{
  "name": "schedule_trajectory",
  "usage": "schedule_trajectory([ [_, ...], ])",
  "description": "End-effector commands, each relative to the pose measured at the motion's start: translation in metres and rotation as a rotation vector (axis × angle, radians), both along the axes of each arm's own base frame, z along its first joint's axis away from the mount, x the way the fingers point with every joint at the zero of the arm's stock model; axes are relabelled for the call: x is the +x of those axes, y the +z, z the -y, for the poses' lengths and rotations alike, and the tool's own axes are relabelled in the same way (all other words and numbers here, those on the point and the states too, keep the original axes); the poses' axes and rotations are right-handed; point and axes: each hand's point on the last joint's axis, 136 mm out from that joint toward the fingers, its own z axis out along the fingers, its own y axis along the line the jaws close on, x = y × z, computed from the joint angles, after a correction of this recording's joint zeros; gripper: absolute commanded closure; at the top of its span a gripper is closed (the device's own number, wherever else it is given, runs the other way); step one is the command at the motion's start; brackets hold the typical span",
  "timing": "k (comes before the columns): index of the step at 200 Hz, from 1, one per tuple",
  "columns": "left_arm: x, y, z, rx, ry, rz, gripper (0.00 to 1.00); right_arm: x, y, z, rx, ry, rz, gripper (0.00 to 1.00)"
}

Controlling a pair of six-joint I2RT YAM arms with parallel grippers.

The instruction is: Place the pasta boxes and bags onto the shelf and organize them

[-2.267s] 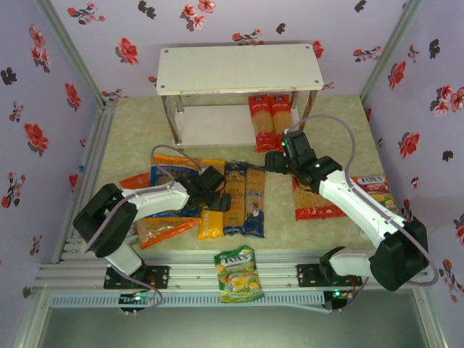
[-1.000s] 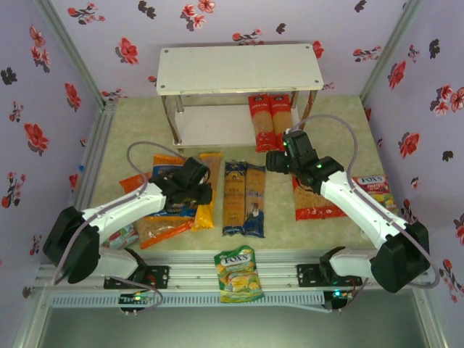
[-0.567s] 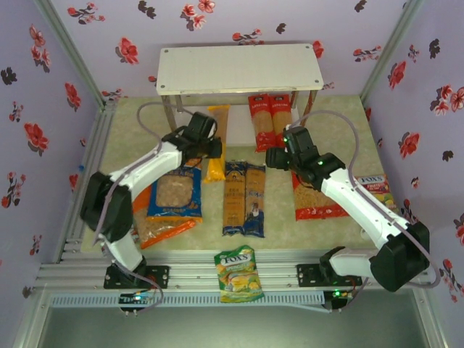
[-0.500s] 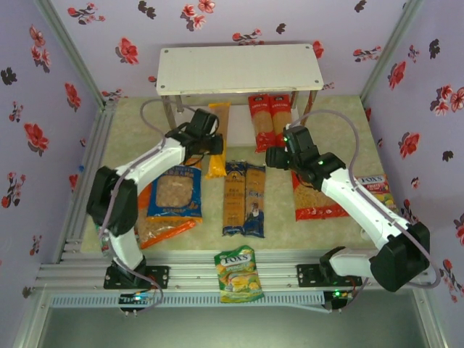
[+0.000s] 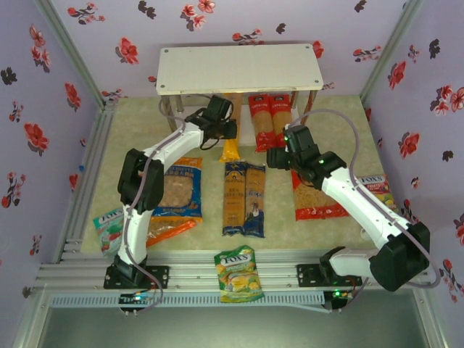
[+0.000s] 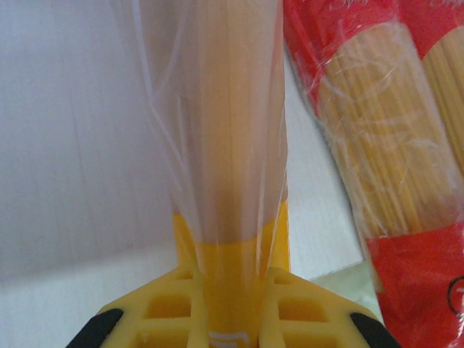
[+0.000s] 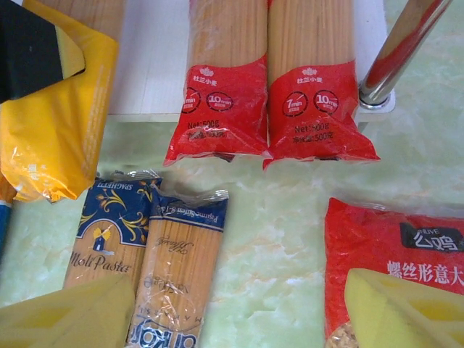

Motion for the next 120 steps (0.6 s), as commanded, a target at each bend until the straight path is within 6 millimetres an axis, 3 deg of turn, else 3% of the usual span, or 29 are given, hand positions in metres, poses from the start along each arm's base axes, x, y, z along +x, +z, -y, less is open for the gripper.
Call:
schedule_trajectory([
  [1, 0.028, 0.054, 0.017, -0.113, 0.006, 0.146, 1.00, 0.004, 0.002, 0.002, -0.019, 0.007, 0.003, 0.23],
  [58, 0.034, 0.034, 0.028, -0.127, 0.017, 0.120, 0.98, 0.005, -0.006, 0.005, -0.017, 0.001, -0.011, 0.22],
  [90, 0.038, 0.024, 0.033, -0.148, 0.015, 0.110, 0.69, 0.005, -0.007, 0.008, -0.015, -0.009, -0.011, 0.22],
  [120, 0.038, 0.021, 0.037, -0.163, 0.008, 0.105, 0.53, 0.005, -0.007, 0.010, -0.010, -0.014, -0.008, 0.22],
])
